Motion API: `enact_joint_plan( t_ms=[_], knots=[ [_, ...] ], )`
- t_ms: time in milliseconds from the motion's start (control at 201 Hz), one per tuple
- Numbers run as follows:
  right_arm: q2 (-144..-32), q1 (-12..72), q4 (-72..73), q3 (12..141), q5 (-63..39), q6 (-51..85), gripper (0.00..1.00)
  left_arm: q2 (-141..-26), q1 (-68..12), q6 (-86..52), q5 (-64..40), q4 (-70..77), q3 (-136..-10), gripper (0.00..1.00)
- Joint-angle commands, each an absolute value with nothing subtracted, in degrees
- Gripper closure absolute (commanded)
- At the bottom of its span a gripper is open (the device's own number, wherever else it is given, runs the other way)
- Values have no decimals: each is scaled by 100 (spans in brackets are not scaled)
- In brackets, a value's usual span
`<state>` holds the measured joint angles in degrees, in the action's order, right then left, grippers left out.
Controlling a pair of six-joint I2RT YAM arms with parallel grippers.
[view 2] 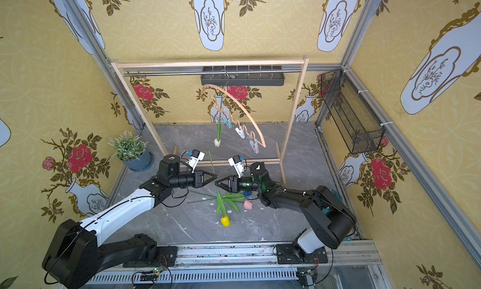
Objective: Dry the flowers on a clothes hanger
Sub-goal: Pick up the flower at the center of the board.
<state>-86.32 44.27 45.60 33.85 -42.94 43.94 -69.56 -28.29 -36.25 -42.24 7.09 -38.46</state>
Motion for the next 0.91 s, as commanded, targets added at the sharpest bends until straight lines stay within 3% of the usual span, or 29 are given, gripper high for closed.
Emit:
enact_joint_plan(
  t_ms=[0, 95, 508, 632, 717, 807, 901],
  knots=[
    [-8604, 4430, 4864, 3432, -4318, 4422, 70, -7015, -2824, -3557, -4511, 771, -3884, 100],
    [-8604, 4430, 4772, 3480, -4281, 4373, 81, -7010, -2823, -3560, -4497, 773, -3883, 100],
    [-8615, 4622, 4307, 3568, -4117, 4124, 87, -7002, -2825, -3649, -4420, 905, -3877, 100],
    [-8588, 4618, 4307, 3541, -4047, 4121, 95, -6995, -2828, -3648, -4425, 914, -3885, 100],
    [-8586, 4616, 4298, 3534, -4032, 4124, 93, -6983, -2826, -3630, -4409, 912, -3863, 100],
    [-8572, 4622, 4281, 3533, -3977, 4122, 77, -7004, -2822, -3612, -4418, 906, -3859, 100],
    [-8552, 4616, 4279, 3511, -3964, 4129, 79, -7012, -2830, -3612, -4439, 906, -3831, 100]
  ],
)
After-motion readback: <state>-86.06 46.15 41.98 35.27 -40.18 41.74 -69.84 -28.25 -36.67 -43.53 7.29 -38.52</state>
